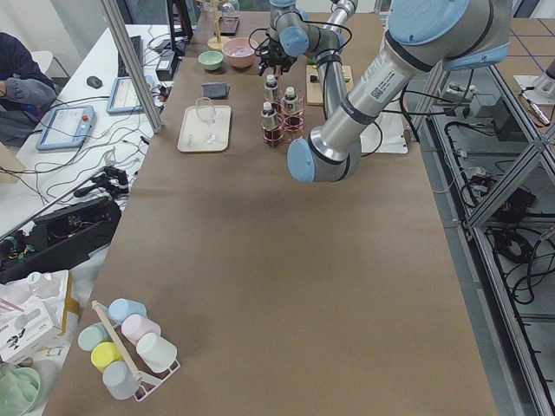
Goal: Take tea from basket to plate
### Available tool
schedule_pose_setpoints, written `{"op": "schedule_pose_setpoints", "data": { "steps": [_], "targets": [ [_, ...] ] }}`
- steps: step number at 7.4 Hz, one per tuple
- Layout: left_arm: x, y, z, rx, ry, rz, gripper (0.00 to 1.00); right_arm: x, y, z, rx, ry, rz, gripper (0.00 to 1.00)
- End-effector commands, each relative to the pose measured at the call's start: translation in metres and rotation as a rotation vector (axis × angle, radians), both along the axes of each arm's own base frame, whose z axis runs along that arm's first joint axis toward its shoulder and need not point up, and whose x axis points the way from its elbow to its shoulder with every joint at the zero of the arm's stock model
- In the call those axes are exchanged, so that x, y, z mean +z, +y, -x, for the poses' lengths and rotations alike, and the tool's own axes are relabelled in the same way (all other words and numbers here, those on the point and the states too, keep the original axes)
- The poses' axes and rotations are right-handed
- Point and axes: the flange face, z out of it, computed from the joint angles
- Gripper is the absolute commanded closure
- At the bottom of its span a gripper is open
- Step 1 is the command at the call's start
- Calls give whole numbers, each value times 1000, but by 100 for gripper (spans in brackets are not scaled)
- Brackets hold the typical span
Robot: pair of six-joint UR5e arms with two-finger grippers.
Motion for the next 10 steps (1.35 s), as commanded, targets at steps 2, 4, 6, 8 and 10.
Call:
{"op": "schedule_pose_setpoints", "data": {
  "steps": [2,4,6,8,10],
  "targets": [
    [2,0,0,0,0,0,100,5,3,5,0,6,6,10],
    [2,0,0,0,0,0,100,5,3,5,2,6,7,21],
    [2,0,0,1,1,0,100,4,4,3,2,3,5,25],
    [3,0,0,1,1,0,100,4,4,1,12,1,6,58],
    [3,1,-2,4,1,0,100,4,4,1,13,0,8,65]
  ]
}}
